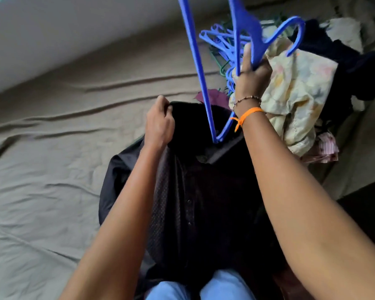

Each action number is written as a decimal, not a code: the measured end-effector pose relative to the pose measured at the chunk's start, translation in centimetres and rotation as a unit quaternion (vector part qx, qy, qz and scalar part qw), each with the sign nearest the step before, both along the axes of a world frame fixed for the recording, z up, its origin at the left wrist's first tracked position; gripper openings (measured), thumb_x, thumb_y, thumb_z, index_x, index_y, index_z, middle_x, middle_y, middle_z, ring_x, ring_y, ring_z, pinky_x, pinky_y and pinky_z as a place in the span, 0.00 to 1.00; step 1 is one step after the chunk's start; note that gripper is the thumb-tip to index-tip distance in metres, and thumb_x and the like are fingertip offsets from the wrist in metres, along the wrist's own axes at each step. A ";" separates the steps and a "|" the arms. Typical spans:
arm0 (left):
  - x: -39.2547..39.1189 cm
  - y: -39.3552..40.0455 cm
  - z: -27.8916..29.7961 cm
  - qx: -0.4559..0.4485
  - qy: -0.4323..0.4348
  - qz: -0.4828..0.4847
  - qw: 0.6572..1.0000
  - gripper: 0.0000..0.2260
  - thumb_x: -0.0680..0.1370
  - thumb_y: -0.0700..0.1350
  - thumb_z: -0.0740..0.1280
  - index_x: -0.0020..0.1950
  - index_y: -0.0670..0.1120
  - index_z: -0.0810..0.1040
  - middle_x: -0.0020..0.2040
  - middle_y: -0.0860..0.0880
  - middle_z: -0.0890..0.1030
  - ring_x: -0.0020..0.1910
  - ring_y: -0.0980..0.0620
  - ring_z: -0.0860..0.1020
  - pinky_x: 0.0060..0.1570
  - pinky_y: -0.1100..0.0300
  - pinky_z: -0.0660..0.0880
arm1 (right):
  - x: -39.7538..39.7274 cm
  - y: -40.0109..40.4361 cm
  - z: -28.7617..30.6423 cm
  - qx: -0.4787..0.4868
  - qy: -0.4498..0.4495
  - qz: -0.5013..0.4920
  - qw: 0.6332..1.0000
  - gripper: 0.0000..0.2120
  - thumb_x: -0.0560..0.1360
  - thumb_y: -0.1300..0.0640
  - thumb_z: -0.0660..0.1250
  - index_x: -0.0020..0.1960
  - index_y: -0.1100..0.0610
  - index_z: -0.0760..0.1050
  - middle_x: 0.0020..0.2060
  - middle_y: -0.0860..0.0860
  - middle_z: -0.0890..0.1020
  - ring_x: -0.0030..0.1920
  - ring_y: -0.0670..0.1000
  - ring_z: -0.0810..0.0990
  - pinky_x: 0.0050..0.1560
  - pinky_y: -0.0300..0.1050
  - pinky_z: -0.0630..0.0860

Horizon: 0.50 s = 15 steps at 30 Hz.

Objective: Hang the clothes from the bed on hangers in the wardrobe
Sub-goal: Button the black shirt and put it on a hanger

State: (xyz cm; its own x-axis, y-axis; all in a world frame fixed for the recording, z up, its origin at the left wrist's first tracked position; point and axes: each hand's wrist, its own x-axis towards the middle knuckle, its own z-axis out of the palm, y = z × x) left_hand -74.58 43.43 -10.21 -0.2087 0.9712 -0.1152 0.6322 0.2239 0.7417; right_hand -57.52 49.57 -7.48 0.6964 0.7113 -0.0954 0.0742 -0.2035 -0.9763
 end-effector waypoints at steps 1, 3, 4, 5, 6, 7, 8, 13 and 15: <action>-0.2 -0.2 0.3 0.004 -0.005 -0.001 1.000 0.03 0.79 0.36 0.58 0.46 0.41 0.69 0.39 0.45 0.72 0.40 0.48 0.68 0.39 0.62 0.58 | 0.0 0.0 -0.1 -0.006 -0.009 0.014 1.000 0.13 0.75 0.51 0.67 0.33 0.52 0.71 0.32 0.51 0.78 0.36 0.48 0.75 0.39 0.41 0.69; -0.3 -0.4 0.5 -0.008 -0.014 0.003 1.000 0.03 0.79 0.37 0.58 0.48 0.39 0.70 0.40 0.45 0.72 0.40 0.48 0.68 0.39 0.62 0.58 | 0.9 -0.4 0.0 -0.018 -0.015 0.018 1.000 0.12 0.76 0.52 0.66 0.38 0.58 0.74 0.34 0.54 0.79 0.37 0.49 0.77 0.37 0.39 0.69; -0.1 -0.4 0.8 -0.019 -0.025 0.009 0.999 0.03 0.80 0.37 0.57 0.49 0.40 0.69 0.40 0.45 0.72 0.40 0.47 0.68 0.39 0.62 0.58 | 1.5 -0.6 -0.1 -0.023 -0.024 0.007 0.999 0.11 0.77 0.53 0.66 0.41 0.60 0.77 0.37 0.56 0.81 0.39 0.50 0.78 0.37 0.38 0.69; 0.3 -0.4 1.0 -0.035 -0.039 0.016 0.999 0.02 0.81 0.38 0.56 0.49 0.41 0.67 0.41 0.45 0.72 0.41 0.48 0.68 0.38 0.62 0.59 | 1.9 -0.6 0.3 -0.036 -0.034 -0.004 0.999 0.13 0.77 0.52 0.65 0.45 0.62 0.78 0.41 0.58 0.82 0.43 0.52 0.80 0.39 0.39 0.69; 0.6 -0.3 1.2 -0.060 -0.052 0.021 0.997 0.02 0.81 0.39 0.56 0.49 0.43 0.65 0.42 0.45 0.72 0.42 0.48 0.69 0.38 0.63 0.59 | 2.2 -0.3 0.5 -0.057 -0.056 -0.009 0.997 0.14 0.77 0.52 0.65 0.49 0.64 0.79 0.46 0.59 0.83 0.48 0.55 0.80 0.43 0.40 0.70; 0.9 -0.3 1.3 -0.087 -0.065 0.021 0.994 0.02 0.81 0.40 0.58 0.50 0.44 0.64 0.43 0.46 0.72 0.43 0.48 0.69 0.39 0.63 0.60 | 2.2 -0.1 1.2 -0.080 -0.080 -0.006 0.994 0.15 0.77 0.53 0.65 0.52 0.65 0.78 0.50 0.59 0.83 0.52 0.57 0.80 0.46 0.41 0.69; 1.1 -0.2 1.5 -0.107 -0.071 0.016 0.992 0.04 0.80 0.42 0.61 0.51 0.44 0.66 0.44 0.47 0.73 0.43 0.48 0.71 0.40 0.62 0.62 | 2.1 0.4 1.6 -0.094 -0.101 -0.002 0.991 0.14 0.77 0.53 0.64 0.54 0.64 0.77 0.53 0.58 0.82 0.55 0.57 0.79 0.49 0.41 0.69; 0.9 0.0 2.8 -0.073 0.062 -0.019 0.995 0.06 0.73 0.47 0.69 0.47 0.47 0.81 0.45 0.45 0.83 0.49 0.44 0.80 0.40 0.61 0.67 | -0.5 -0.4 2.7 -0.057 -0.083 -0.004 0.995 0.15 0.78 0.55 0.64 0.55 0.67 0.76 0.53 0.59 0.81 0.55 0.58 0.78 0.50 0.40 0.69; 0.9 -0.2 3.9 -0.039 0.068 0.008 0.997 0.06 0.73 0.47 0.68 0.47 0.49 0.82 0.46 0.45 0.83 0.50 0.43 0.79 0.39 0.61 0.67 | -0.7 -2.2 1.9 -0.043 -0.109 0.006 0.993 0.13 0.77 0.59 0.64 0.56 0.69 0.75 0.51 0.62 0.81 0.54 0.60 0.79 0.49 0.42 0.69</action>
State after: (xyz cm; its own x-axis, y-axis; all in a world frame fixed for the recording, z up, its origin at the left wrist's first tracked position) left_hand -73.73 43.22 -6.35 -0.2425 0.9569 -0.1596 0.7219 0.2879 0.6293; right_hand -58.26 47.34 -5.62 0.6980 0.7161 -0.0042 0.2844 -0.2826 -0.9161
